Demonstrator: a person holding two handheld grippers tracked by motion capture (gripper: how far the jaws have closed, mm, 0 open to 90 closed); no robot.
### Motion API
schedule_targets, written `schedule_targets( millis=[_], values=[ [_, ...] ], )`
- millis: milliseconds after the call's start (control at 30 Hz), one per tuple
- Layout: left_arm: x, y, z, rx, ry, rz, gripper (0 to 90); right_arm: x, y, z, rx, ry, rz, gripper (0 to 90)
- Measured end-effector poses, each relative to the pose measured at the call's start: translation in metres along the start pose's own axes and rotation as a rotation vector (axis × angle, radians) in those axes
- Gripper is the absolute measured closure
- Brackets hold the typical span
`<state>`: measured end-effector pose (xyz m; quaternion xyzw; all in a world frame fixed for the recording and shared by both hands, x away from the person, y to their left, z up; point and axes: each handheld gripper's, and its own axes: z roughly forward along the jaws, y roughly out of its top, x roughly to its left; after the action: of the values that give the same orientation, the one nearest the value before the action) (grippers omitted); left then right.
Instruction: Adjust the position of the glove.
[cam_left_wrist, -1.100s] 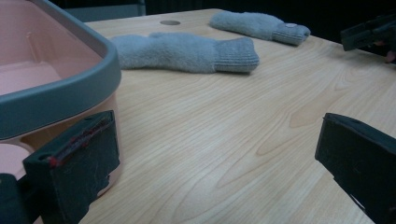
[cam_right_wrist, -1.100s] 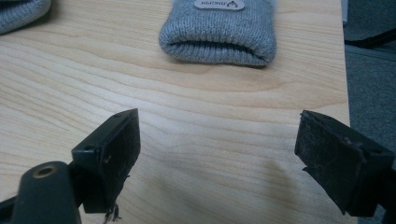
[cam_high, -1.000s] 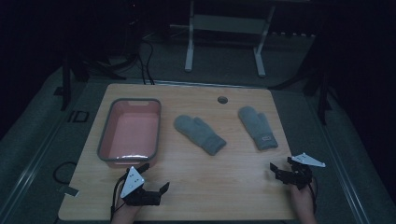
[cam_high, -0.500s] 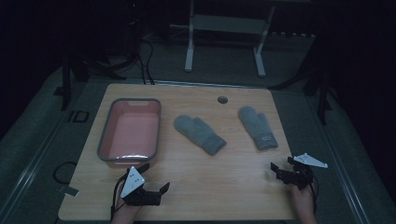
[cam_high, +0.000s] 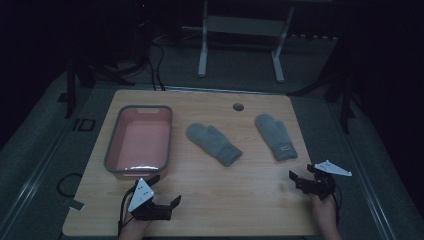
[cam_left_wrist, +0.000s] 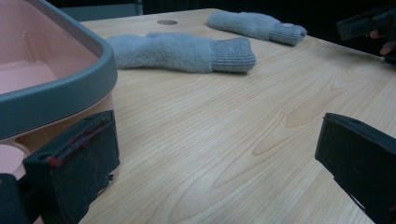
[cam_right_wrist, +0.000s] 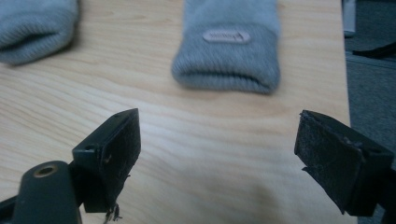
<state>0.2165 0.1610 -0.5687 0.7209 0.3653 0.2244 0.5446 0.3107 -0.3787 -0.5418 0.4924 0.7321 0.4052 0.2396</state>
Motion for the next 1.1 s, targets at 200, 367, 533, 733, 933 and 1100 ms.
schedule_targets(
  millis=[200,367,533,733,933,1100],
  values=[
    [0.000,0.000,0.000,0.001,0.000,-0.002,0.1,0.008,0.024,0.002,-0.005,0.014,-0.053,14.8],
    [-0.001,0.000,-0.001,0.001,-0.003,-0.002,0.1,0.013,0.040,0.009,0.005,0.045,-0.077,14.8],
    [-0.001,-0.001,-0.002,0.000,0.005,-0.005,0.1,0.023,0.065,0.020,0.020,0.096,-0.122,13.9],
    [0.000,0.000,-0.002,0.002,0.001,-0.006,0.1,0.040,0.088,0.031,0.010,0.173,-0.128,13.5],
    [-0.001,0.000,-0.002,0.006,-0.001,-0.001,0.1,0.055,0.106,0.044,0.027,0.195,-0.184,14.2],
    [-0.002,0.000,-0.002,0.009,0.006,0.013,0.1,0.069,0.119,0.060,0.012,0.241,-0.201,14.1]
  ],
)
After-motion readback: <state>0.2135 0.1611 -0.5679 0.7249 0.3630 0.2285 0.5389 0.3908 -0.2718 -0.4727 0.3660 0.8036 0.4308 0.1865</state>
